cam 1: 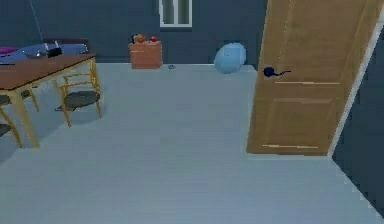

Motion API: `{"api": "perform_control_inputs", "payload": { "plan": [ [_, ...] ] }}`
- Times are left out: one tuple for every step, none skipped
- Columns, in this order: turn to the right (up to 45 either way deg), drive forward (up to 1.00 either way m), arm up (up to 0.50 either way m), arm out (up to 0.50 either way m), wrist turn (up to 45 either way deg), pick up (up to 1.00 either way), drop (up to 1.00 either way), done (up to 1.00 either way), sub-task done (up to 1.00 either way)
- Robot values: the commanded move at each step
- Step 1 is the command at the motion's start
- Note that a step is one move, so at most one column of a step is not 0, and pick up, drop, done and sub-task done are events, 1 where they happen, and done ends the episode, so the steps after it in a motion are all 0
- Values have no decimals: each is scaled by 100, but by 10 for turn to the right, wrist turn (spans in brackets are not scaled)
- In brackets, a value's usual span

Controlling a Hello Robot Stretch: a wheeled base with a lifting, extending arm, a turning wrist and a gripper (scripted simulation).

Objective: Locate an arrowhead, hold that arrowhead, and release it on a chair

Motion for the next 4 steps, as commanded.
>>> {"api": "perform_control_inputs", "payload": {
  "plan": [
    [330, 0, 0, 0, 0, 0, 0, 0, 0],
    [0, 5, 0, 0, 0, 0, 0, 0, 0],
    [-450, 0, 0, 0, 0, 0, 0, 0, 0],
    [-360, 0, 0, 0, 0, 0, 0, 0, 0]
  ]
}}
